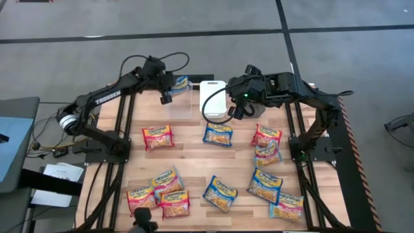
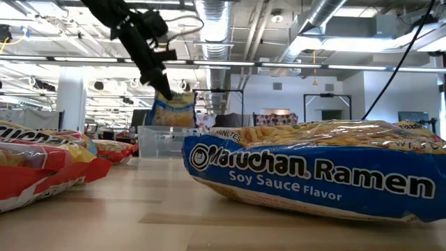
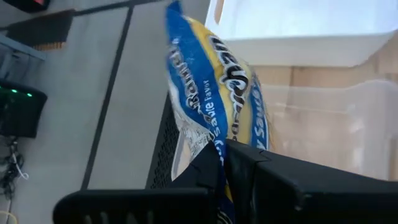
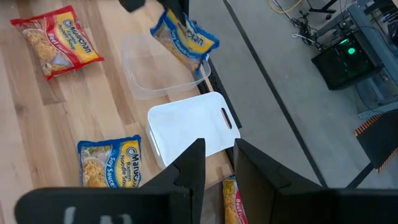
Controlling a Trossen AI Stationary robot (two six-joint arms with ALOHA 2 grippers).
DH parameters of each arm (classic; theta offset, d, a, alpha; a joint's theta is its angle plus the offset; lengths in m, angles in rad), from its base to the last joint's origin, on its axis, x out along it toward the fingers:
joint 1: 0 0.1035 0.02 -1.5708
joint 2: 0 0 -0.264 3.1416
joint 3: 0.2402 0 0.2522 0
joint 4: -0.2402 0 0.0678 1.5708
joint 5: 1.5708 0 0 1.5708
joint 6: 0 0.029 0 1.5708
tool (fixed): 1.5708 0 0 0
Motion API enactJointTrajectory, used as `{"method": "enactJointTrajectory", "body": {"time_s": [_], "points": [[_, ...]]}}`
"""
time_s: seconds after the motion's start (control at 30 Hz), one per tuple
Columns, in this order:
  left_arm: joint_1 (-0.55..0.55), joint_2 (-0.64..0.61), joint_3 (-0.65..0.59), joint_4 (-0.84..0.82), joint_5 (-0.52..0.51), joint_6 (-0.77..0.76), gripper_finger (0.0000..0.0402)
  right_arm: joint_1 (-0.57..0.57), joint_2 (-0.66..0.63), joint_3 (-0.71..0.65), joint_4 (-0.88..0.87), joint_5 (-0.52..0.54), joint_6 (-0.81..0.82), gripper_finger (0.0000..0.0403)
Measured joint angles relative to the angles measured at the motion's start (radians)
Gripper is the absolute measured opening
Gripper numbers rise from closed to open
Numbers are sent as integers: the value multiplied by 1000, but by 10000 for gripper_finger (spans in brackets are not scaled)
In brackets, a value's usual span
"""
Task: Sort Maruchan noodles
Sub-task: Put the blue noodle pack into the transparent bin
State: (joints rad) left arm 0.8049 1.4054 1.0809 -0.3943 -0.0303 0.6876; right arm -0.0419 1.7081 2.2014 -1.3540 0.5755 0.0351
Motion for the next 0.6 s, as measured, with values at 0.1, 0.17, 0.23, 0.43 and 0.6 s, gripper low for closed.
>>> {"method": "enactJointTrajectory", "body": {"time_s": [0.1, 0.17, 0.23, 0.43, 0.6], "points": [[13, 57, 0, 35, 6, -4, 0, 0, 0, 0, 0, 0, 1, 109], [18, 82, 0, 49, 6, -7, 0, 0, 0, 0, 0, 0, 1, 109], [18, 101, 0, 70, -4, 4, 0, 0, 0, 0, 0, 0, 1, 109], [19, 153, 0, 114, -27, 26, 0, 0, 0, 0, 0, 0, 1, 109], [20, 190, 0, 147, -39, 26, 0, 0, 1, 0, 0, 0, 1, 109]]}}
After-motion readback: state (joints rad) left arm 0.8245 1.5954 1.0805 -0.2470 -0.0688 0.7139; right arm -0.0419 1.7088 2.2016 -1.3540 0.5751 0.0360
